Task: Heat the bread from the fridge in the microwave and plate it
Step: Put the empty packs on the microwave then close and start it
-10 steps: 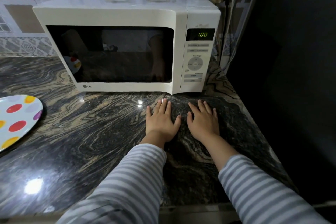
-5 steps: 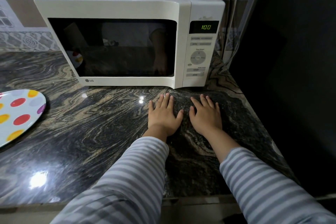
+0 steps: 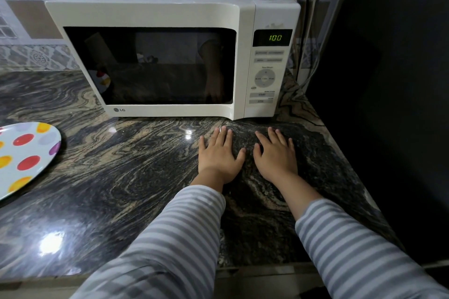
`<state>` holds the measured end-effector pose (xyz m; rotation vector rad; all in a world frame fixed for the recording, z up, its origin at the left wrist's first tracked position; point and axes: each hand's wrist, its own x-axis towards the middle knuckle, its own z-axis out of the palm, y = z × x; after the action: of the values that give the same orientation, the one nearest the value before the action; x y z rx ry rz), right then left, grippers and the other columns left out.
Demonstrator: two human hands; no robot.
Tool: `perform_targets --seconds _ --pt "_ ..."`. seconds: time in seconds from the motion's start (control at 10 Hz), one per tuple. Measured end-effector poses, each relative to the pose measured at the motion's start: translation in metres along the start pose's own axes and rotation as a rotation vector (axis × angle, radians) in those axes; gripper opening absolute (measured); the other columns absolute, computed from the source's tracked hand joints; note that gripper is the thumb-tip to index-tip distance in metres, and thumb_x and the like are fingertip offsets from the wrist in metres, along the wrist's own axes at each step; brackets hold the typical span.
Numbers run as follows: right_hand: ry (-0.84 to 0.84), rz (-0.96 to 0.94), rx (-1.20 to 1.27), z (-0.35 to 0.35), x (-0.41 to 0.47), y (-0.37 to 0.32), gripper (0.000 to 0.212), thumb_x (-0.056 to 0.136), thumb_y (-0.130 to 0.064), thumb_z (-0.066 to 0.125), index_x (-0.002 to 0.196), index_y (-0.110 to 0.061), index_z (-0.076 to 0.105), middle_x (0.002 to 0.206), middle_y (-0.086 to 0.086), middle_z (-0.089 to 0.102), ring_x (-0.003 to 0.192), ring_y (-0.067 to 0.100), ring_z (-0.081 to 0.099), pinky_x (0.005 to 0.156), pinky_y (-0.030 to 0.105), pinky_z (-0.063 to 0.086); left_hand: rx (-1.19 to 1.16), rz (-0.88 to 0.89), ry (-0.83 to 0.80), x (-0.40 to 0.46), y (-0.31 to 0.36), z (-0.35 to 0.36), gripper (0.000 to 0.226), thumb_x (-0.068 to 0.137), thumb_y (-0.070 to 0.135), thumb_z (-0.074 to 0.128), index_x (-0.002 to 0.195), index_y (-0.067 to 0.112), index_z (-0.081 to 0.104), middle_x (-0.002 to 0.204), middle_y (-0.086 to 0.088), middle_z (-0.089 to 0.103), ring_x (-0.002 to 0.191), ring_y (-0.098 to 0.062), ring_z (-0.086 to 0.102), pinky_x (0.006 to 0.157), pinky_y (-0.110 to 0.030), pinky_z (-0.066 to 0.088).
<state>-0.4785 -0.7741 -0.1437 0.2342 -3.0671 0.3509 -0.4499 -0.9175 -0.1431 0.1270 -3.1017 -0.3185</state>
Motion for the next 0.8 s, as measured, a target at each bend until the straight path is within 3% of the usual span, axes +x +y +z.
perform_targets --seconds 0.2,0.5,0.8 --pt "-0.010 -0.004 0.023 -0.002 0.003 0.000 0.051 0.099 -0.041 0.030 0.150 -0.032 0.026 0.161 0.000 0.016 0.148 0.019 0.007 0.120 0.045 0.005 -0.001 0.003 0.000 -0.001 0.000 -0.001 0.071 0.096 0.057 0.020 0.154 0.019 0.005 0.162 0.003 -0.003 0.148 -0.013 -0.010 0.119 -0.048 -0.006" --pt "0.133 0.015 0.052 -0.040 0.028 -0.002 0.074 0.094 -0.036 0.046 0.152 -0.036 0.000 0.160 0.010 0.011 0.147 0.030 0.009 0.117 0.047 0.017 0.002 0.007 -0.002 0.000 -0.001 -0.001 0.072 0.096 0.058 0.020 0.154 0.020 0.005 0.162 0.003 -0.003 0.148 -0.012 -0.010 0.119 -0.048 -0.005" --pt "0.153 -0.004 -0.074 -0.040 0.036 -0.010 0.077 0.095 -0.034 0.045 0.151 -0.035 -0.007 0.159 0.012 0.011 0.147 0.031 0.004 0.118 0.050 0.012 -0.004 0.012 -0.005 0.000 -0.002 -0.001 0.072 0.095 0.058 0.020 0.154 0.020 0.004 0.162 0.003 -0.004 0.148 -0.012 -0.011 0.119 -0.048 -0.006"
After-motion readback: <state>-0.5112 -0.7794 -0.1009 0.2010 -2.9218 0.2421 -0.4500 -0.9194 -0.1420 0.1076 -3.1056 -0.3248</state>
